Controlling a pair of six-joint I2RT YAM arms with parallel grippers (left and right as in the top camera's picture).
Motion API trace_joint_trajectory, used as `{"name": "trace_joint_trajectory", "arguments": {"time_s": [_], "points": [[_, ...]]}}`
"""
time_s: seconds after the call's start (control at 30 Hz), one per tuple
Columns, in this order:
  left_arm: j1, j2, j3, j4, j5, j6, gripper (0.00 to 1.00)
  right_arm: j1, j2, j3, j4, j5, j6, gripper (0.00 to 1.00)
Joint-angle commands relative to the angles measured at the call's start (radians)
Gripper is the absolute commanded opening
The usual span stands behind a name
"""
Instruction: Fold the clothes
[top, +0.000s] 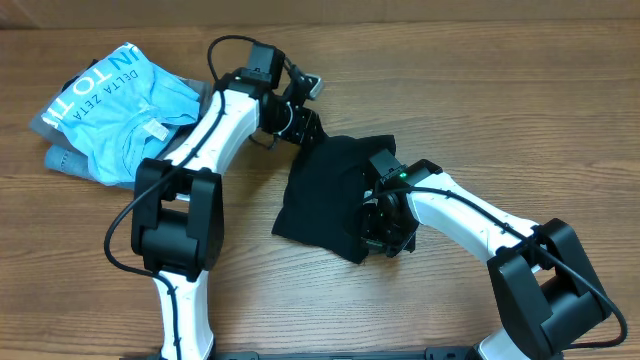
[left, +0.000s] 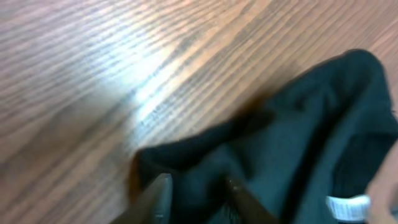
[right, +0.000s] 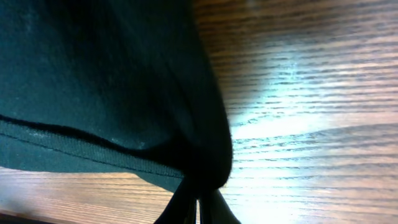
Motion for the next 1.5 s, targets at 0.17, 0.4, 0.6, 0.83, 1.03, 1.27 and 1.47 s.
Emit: {"name": "trace_joint_trajectory", "arguments": {"time_s": [0.17, 0.4, 0.6, 0.83, 1.03, 1.27, 1.47], "points": [[0.033, 0.036, -0.018, 0.003, -0.278, -0.111, 0.04, -0.011, 0.002, -0.004, -0.047, 0.068, 0.011, 0.04], [0.121, 0.018, 0.05, -0.118, -0.225, -0.106, 0.45, -0.024, -0.004, 0.008, -0.059, 0.075, -0.072, 0.31], [0.18, -0.032, 0.164, -0.29, -0.147, -0.067, 0.59, -0.051, -0.08, 0.072, -0.078, 0.037, -0.203, 0.3], [0.171, -0.064, 0.191, -0.504, 0.103, -0.003, 0.49, -0.05, -0.145, 0.129, 0.064, -0.135, -0.222, 0.08], [0.106, -0.063, 0.082, -0.55, 0.097, 0.029, 0.19, -0.029, -0.086, 0.108, 0.211, -0.159, -0.092, 0.05], [0.016, -0.062, -0.186, -0.389, 0.096, -0.017, 0.18, -0.026, 0.057, 0.068, 0.215, -0.129, 0.047, 0.04], [0.002, -0.063, -0.385, -0.303, 0.031, -0.093, 0.18, -0.029, 0.098, 0.068, 0.211, -0.098, 0.069, 0.04]]}}
